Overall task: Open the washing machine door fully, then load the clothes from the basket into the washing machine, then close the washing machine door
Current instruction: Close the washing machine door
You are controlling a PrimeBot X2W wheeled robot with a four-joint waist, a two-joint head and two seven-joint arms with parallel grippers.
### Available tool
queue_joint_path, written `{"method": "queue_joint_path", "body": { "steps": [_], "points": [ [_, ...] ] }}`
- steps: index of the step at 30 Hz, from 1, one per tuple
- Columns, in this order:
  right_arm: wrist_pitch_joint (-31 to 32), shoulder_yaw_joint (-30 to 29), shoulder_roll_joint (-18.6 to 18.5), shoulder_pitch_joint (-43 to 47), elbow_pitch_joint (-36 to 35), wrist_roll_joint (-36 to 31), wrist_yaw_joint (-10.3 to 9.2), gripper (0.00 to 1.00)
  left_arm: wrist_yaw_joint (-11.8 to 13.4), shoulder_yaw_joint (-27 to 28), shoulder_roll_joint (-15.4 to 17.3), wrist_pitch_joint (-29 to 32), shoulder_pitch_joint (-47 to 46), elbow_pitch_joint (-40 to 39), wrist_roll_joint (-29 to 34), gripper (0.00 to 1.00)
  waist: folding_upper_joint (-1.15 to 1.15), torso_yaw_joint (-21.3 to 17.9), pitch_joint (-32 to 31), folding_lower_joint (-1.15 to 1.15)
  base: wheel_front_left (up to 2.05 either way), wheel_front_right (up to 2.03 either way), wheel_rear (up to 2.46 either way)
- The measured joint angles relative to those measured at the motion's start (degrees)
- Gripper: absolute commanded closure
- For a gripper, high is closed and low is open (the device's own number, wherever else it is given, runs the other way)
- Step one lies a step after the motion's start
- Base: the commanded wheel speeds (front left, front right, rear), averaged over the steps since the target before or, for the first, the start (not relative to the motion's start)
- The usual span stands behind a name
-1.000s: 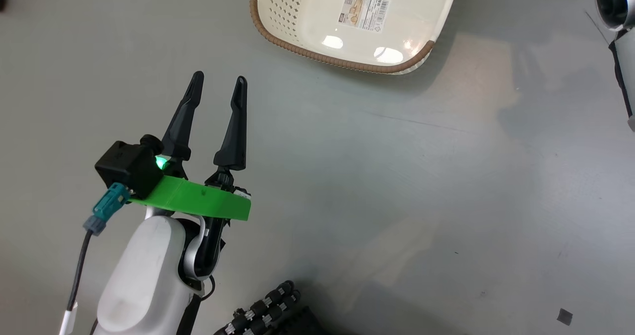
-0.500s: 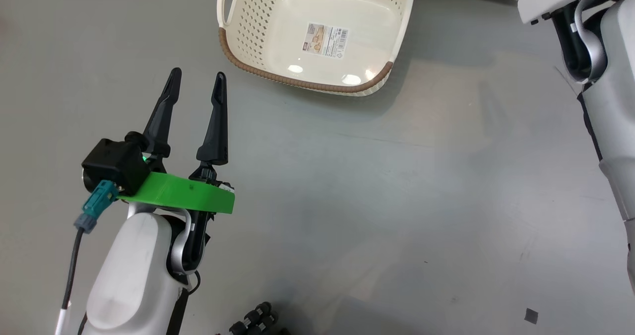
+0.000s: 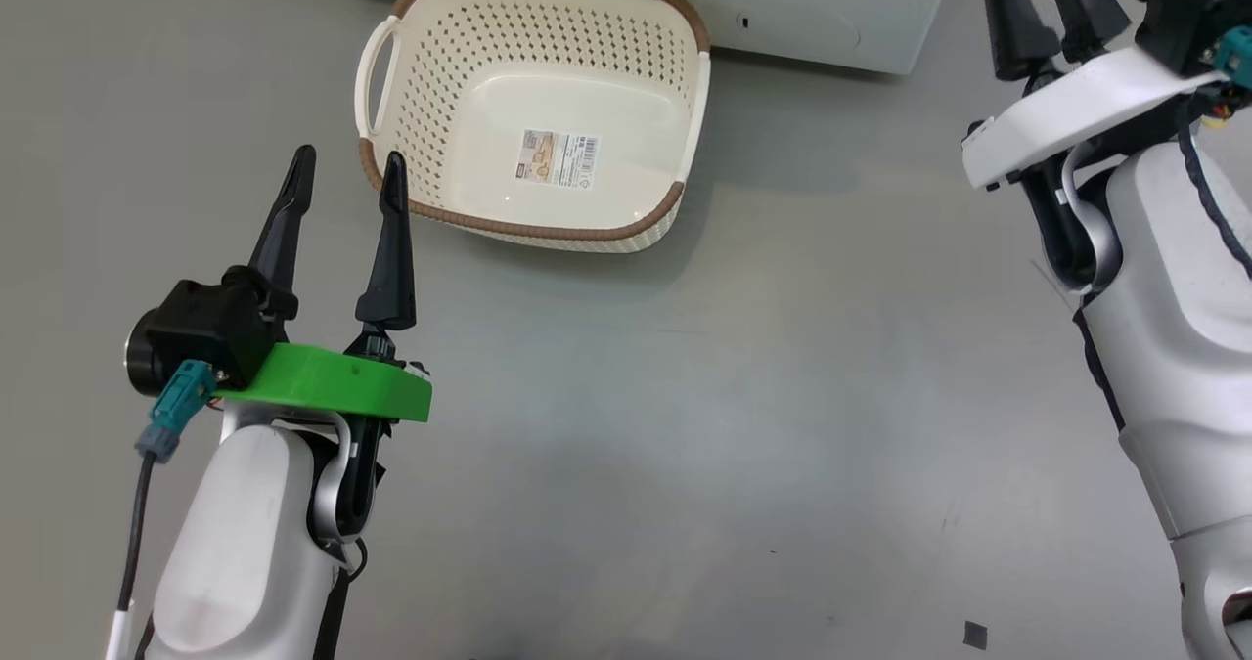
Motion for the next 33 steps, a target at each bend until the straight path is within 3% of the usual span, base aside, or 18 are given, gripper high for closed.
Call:
{"method": "queue_joint_path", "body": {
  "steps": [1,2,28,33],
  "points": [
    [0.0,-0.4,0.2,0.9,-0.2,0.0,0.00,0.35,-0.1,0.2,0.0,0.0,0.1,0.2,0.0,0.00,0.00,-0.4,-0.5,0.00,0.00,0.00,0.00],
    [0.0,-0.9,0.5,1.9,-0.4,0.2,0.00,0.00,-0.1,0.2,0.0,0.0,0.2,0.4,0.1,0.00,0.00,-0.9,-1.0,0.00,0.00,0.00,0.00],
    [0.0,-6.9,4.3,25.9,-6.3,0.4,-0.11,0.00,-0.2,5.8,2.8,0.0,12.0,4.9,3.6,0.00,0.00,-11.2,-17.4,0.00,0.00,0.00,0.00],
    [0.0,-8.3,4.9,30.0,-8.0,0.3,-1.04,0.00,-0.2,7.2,3.0,0.0,14.3,5.0,3.8,0.00,0.00,-13.2,-19.9,0.00,0.00,0.00,0.00]
  ]
}}
